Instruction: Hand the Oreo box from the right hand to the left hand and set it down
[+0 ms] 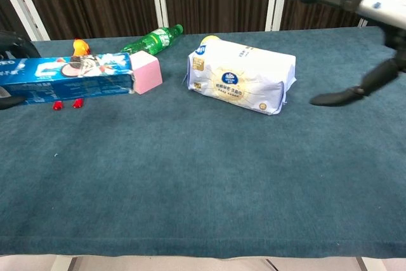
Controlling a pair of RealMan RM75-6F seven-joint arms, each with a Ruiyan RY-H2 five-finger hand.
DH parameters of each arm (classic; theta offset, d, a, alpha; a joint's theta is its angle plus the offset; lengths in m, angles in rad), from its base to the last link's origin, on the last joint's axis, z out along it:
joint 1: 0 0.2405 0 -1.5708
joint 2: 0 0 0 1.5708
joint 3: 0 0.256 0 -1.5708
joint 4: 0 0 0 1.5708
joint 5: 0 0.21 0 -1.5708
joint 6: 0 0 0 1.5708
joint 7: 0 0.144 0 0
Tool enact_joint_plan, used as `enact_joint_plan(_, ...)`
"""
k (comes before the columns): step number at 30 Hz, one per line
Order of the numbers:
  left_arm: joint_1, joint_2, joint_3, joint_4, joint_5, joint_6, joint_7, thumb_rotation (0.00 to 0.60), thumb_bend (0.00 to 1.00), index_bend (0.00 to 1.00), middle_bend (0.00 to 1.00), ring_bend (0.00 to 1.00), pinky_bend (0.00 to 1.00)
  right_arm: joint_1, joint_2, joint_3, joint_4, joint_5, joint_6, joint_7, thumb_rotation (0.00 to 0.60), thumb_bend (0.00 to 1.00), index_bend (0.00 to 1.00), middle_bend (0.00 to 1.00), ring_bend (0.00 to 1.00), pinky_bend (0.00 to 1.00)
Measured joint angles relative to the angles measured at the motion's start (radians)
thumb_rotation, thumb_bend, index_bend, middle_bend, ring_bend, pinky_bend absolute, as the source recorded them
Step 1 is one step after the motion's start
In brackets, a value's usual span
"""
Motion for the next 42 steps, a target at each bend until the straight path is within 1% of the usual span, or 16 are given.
enact_joint_plan(4, 0.018, 0.018, -0.006, 0.047, -0.035, 0.008, -0.048, 0.6, 0.31, 0.75, 0.92, 0.87, 0.92, -0.105, 0.021, -0.06, 0.113, -0.036, 0.118, 0.021, 0.6, 0.03, 0.0, 0.0, 0.0, 0.07)
enact_joint_plan(7, 0.032, 0.017, 0.005, 0.081, -0.042, 0.01, -0.076, 0.6, 0.31, 0.75, 0.91, 0.86, 0.91, -0.167, 0.016, -0.084, 0.206, -0.049, 0.186, 0.05, 0.6, 0.03, 0.0, 0.0, 0.0, 0.07)
enact_joint_plan(14, 0.048, -0.035, 0.036, 0.176, -0.054, -0.004, -0.102, 0.6, 0.31, 0.72, 0.88, 0.81, 0.87, -0.267, -0.035, -0.1, 0.369, -0.05, 0.245, 0.1, 0.6, 0.03, 0.0, 0.0, 0.0, 0.07)
enact_joint_plan(17, 0.051, -0.064, 0.042, 0.227, -0.063, -0.013, -0.111, 0.6, 0.31, 0.65, 0.8, 0.75, 0.82, -0.289, -0.052, -0.096, 0.396, -0.049, 0.253, 0.103, 0.6, 0.03, 0.0, 0.0, 0.0, 0.07)
enact_joint_plan(19, 0.053, -0.082, 0.047, 0.261, -0.067, -0.019, -0.118, 0.6, 0.31, 0.54, 0.7, 0.67, 0.77, -0.294, -0.055, -0.094, 0.404, -0.052, 0.255, 0.112, 0.6, 0.03, 0.0, 0.0, 0.0, 0.07)
enact_joint_plan(21, 0.055, -0.093, 0.055, 0.283, -0.066, -0.029, -0.131, 0.6, 0.31, 0.37, 0.54, 0.53, 0.7, -0.296, -0.056, -0.093, 0.406, -0.055, 0.251, 0.12, 0.6, 0.03, 0.0, 0.0, 0.0, 0.07)
enact_joint_plan(22, 0.055, -0.095, 0.058, 0.287, -0.066, -0.035, -0.14, 0.6, 0.31, 0.32, 0.51, 0.5, 0.69, -0.296, -0.054, -0.093, 0.406, -0.058, 0.246, 0.125, 0.6, 0.03, 0.0, 0.0, 0.0, 0.07)
enact_joint_plan(23, 0.055, -0.096, 0.061, 0.29, -0.065, -0.042, -0.148, 0.6, 0.31, 0.21, 0.43, 0.44, 0.66, -0.296, -0.053, -0.092, 0.406, -0.06, 0.242, 0.128, 0.6, 0.03, 0.0, 0.0, 0.0, 0.07)
enact_joint_plan(25, 0.054, -0.096, 0.069, 0.299, -0.06, -0.056, -0.167, 0.6, 0.3, 0.08, 0.33, 0.37, 0.62, -0.295, -0.05, -0.091, 0.404, -0.065, 0.236, 0.13, 0.6, 0.03, 0.0, 0.0, 0.0, 0.07)
enact_joint_plan(28, 0.054, -0.1, 0.077, 0.323, -0.039, -0.055, -0.187, 0.6, 0.28, 0.01, 0.25, 0.31, 0.6, -0.295, -0.047, -0.089, 0.401, -0.072, 0.227, 0.133, 0.6, 0.03, 0.0, 0.0, 0.0, 0.07)
enact_joint_plan(30, 0.056, -0.104, 0.08, 0.34, -0.021, -0.042, -0.2, 0.6, 0.27, 0.0, 0.2, 0.27, 0.6, -0.295, -0.046, -0.086, 0.4, -0.075, 0.225, 0.135, 0.6, 0.03, 0.0, 0.0, 0.0, 0.07)
enact_joint_plan(33, 0.06, -0.102, 0.085, 0.346, -0.012, -0.03, -0.198, 0.6, 0.26, 0.0, 0.01, 0.24, 0.62, -0.296, -0.044, -0.082, 0.4, -0.08, 0.224, 0.14, 0.6, 0.03, 0.0, 0.0, 0.0, 0.07)
enact_joint_plan(34, 0.061, -0.1, 0.085, 0.344, -0.009, -0.03, -0.197, 0.6, 0.25, 0.0, 0.0, 0.22, 0.6, -0.296, -0.043, -0.081, 0.401, -0.083, 0.224, 0.143, 0.6, 0.03, 0.0, 0.0, 0.0, 0.07)
enact_joint_plan(36, 0.065, -0.093, 0.086, 0.336, 0.002, -0.016, -0.195, 0.6, 0.24, 0.0, 0.0, 0.1, 0.53, -0.297, -0.042, -0.08, 0.402, -0.086, 0.225, 0.146, 0.6, 0.03, 0.0, 0.0, 0.0, 0.07)
enact_joint_plan(38, 0.07, -0.086, 0.086, 0.328, 0.018, 0.011, -0.195, 0.6, 0.24, 0.0, 0.0, 0.02, 0.48, -0.3, -0.04, -0.078, 0.403, -0.089, 0.228, 0.148, 0.6, 0.03, 0.0, 0.0, 0.0, 0.07)
enact_joint_plan(42, 0.095, -0.066, 0.089, 0.297, 0.081, 0.122, -0.196, 0.6, 0.23, 0.0, 0.0, 0.01, 0.43, -0.31, -0.032, -0.075, 0.397, -0.091, 0.239, 0.142, 0.6, 0.03, 0.0, 0.0, 0.0, 0.07)
